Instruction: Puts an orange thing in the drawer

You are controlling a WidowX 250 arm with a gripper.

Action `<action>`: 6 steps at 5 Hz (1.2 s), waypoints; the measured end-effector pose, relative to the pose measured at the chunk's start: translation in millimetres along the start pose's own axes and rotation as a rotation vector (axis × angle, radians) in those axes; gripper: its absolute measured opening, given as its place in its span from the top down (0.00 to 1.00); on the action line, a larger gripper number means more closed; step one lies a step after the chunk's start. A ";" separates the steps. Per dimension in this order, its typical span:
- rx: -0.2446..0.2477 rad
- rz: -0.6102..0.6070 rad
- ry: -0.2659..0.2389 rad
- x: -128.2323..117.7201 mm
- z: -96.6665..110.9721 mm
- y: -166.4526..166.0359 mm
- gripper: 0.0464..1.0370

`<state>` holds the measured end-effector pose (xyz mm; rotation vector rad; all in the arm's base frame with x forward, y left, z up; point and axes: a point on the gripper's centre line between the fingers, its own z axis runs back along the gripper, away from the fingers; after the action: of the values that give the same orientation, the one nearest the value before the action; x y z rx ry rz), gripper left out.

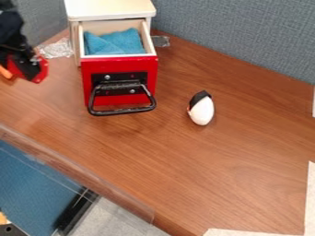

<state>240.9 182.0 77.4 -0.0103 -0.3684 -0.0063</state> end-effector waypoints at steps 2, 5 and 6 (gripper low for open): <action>-0.050 -0.065 -0.009 40.8 11.3 -35.8 0.23; 0.028 -0.195 -0.009 88.7 46.0 -78.8 0.23; 0.054 -0.239 -0.020 101.2 52.0 -85.5 0.24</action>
<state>315.8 96.7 163.1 0.0872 -0.3876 -0.2325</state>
